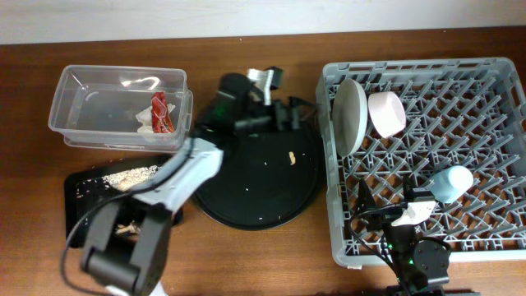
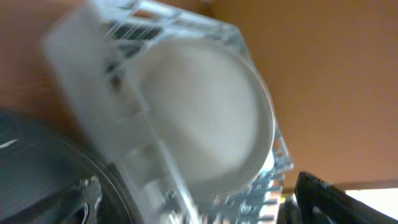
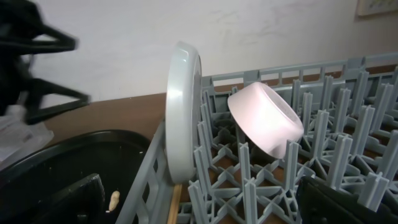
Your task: Sort waste into correct bins and load items into the dishwasher rack
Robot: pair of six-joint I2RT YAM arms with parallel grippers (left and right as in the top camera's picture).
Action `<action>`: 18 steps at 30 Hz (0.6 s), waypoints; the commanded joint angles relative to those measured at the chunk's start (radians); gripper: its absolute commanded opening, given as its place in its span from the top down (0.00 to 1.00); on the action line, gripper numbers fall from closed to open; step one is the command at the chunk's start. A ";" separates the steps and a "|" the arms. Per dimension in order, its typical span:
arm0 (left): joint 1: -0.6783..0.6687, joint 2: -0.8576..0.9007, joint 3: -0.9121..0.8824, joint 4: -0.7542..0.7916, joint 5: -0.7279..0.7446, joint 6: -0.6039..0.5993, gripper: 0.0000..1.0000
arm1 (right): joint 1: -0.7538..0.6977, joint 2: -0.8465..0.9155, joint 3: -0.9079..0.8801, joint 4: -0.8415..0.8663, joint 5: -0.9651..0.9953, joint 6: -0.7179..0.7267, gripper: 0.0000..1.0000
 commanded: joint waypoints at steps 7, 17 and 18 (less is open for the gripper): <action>0.047 -0.512 0.004 -0.599 -0.407 0.458 0.01 | -0.006 -0.007 -0.007 -0.001 -0.006 0.000 0.02; 0.048 -0.993 0.003 -0.947 -0.841 0.458 0.01 | -0.006 -0.006 -0.007 -0.001 -0.005 0.000 0.02; 0.048 -1.022 0.003 -0.980 -0.874 0.458 0.01 | -0.006 -0.006 -0.007 -0.001 -0.005 0.000 0.02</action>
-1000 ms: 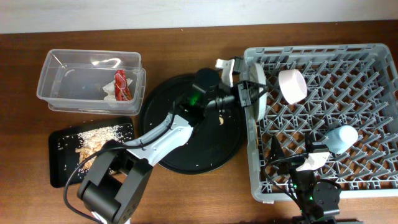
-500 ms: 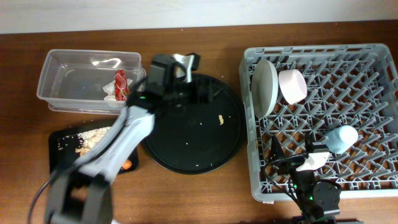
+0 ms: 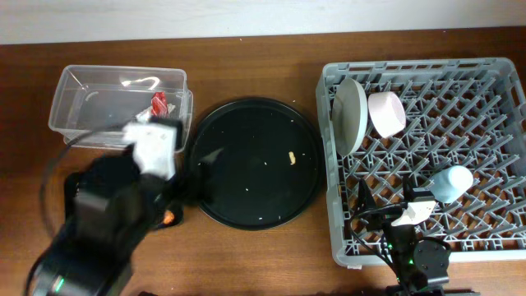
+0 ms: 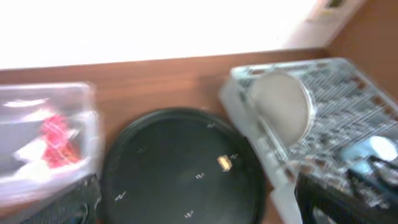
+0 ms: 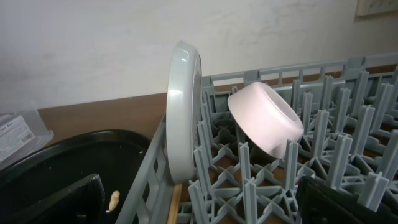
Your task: Sort waste into correct bins and load items into the dishwasher rack
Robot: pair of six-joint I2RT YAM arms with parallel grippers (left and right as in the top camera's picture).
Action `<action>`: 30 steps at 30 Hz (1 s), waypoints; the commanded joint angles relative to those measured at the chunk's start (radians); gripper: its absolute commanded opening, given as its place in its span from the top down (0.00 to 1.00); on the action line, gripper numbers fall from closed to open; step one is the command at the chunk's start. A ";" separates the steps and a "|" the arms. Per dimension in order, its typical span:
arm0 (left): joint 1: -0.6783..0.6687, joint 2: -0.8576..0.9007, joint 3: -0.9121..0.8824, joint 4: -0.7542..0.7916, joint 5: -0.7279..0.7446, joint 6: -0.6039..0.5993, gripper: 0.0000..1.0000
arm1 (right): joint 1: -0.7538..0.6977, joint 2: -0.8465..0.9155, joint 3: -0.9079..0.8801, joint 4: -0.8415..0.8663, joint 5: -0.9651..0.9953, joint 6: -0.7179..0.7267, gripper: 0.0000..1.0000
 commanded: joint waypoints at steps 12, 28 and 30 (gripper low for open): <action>0.061 -0.185 -0.200 0.032 -0.397 0.041 0.01 | -0.006 -0.006 -0.007 0.000 -0.005 0.000 0.02; 0.257 -0.760 -1.018 0.570 -0.229 0.040 0.01 | -0.006 -0.006 -0.007 0.000 -0.005 0.000 0.02; 0.257 -0.805 -1.073 0.594 -0.229 0.040 0.01 | -0.006 -0.006 -0.007 0.000 -0.005 0.000 0.02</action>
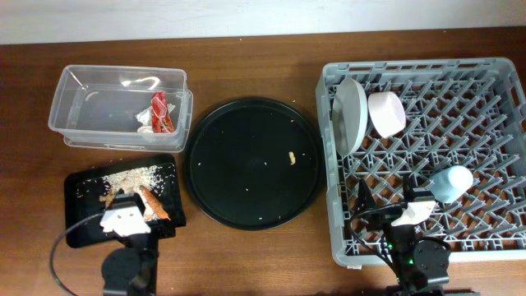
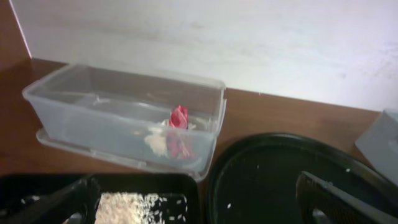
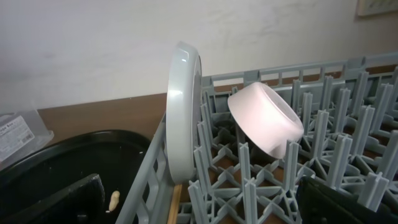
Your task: Sort waste into correct bins and load items into the dishwasher rack
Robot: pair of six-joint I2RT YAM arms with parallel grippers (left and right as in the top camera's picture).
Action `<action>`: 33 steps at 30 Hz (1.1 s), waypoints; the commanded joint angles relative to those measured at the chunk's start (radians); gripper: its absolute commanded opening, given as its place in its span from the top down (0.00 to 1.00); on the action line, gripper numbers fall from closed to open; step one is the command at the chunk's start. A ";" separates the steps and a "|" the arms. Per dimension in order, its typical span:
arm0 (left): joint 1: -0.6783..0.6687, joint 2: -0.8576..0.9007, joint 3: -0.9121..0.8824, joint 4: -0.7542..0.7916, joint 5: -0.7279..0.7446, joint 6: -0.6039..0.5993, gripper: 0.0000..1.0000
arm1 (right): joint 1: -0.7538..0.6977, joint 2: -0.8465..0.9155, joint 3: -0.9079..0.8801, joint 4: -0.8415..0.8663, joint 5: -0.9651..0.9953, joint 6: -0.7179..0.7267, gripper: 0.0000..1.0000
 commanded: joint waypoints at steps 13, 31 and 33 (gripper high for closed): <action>0.006 -0.130 -0.191 0.126 0.015 0.013 0.01 | -0.006 -0.006 -0.007 -0.001 -0.006 0.000 0.02; 0.006 -0.130 -0.191 0.126 0.015 0.013 0.01 | -0.006 -0.006 -0.007 -0.001 -0.005 0.000 0.02; 0.006 -0.130 -0.191 0.126 0.015 0.013 0.01 | -0.006 -0.006 -0.007 -0.001 -0.006 0.000 0.02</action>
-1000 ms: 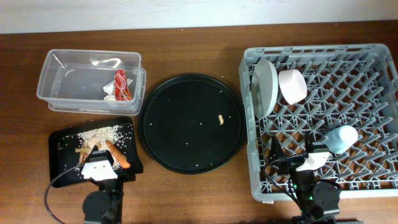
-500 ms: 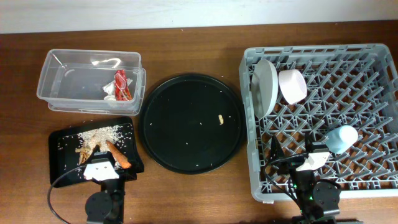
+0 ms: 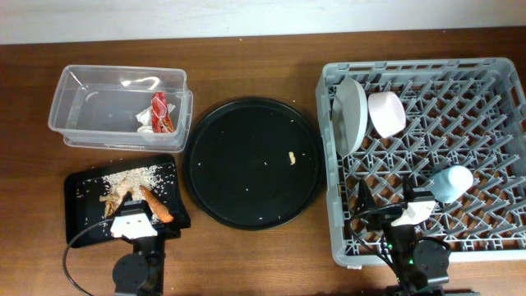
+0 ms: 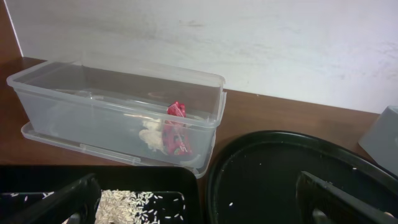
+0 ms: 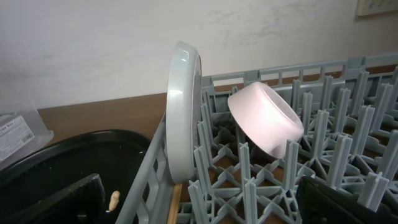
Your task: Sort waste into correct bins and load items into the dishwasher rack
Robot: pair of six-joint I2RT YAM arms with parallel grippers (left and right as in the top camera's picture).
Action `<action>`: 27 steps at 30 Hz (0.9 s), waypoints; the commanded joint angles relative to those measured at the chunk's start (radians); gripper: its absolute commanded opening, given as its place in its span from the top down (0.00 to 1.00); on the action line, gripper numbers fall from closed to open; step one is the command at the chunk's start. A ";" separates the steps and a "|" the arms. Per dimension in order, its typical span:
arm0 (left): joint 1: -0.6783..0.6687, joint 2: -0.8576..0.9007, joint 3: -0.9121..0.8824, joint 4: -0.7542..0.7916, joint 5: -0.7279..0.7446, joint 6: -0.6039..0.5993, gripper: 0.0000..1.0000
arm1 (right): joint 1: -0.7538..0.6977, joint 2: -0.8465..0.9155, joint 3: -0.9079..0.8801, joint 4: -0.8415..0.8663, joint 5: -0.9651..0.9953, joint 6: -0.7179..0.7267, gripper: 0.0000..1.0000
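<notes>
The grey dishwasher rack at the right holds an upright grey plate, a pink bowl and a pale blue cup. A clear bin at the back left contains a red wrapper. A black rectangular tray carries rice and orange scraps. The round black tray bears one food crumb. My left gripper is open and empty over the rectangular tray. My right gripper is open and empty at the rack's front left.
The table is brown wood with a white wall behind it. In the right wrist view the plate and bowl stand among the rack's tines, and a thin wooden stick lies under the rack's left rim. Both arms sit low at the table's front edge.
My left arm has shifted slightly to the right at the front edge, and its view sits a little lower. The right arm and all objects stand as before.
My left arm first reached across the back of the round tray toward the rack. Then it was drawn back and raised over the front left. Then it sat low at the front edge over the rectangular tray, where it remains. The right arm never moved.
</notes>
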 commanded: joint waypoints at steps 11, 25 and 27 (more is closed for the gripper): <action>0.006 -0.011 -0.012 0.006 0.011 0.013 0.01 | -0.002 -0.006 -0.007 -0.001 -0.005 -0.001 0.02; 0.006 -0.011 -0.012 0.006 0.011 0.013 0.01 | 0.049 -0.006 -0.007 -0.001 -0.005 -0.001 0.02; 0.006 -0.011 -0.012 0.006 0.011 0.013 0.01 | 0.049 -0.006 -0.007 -0.001 -0.005 -0.001 0.02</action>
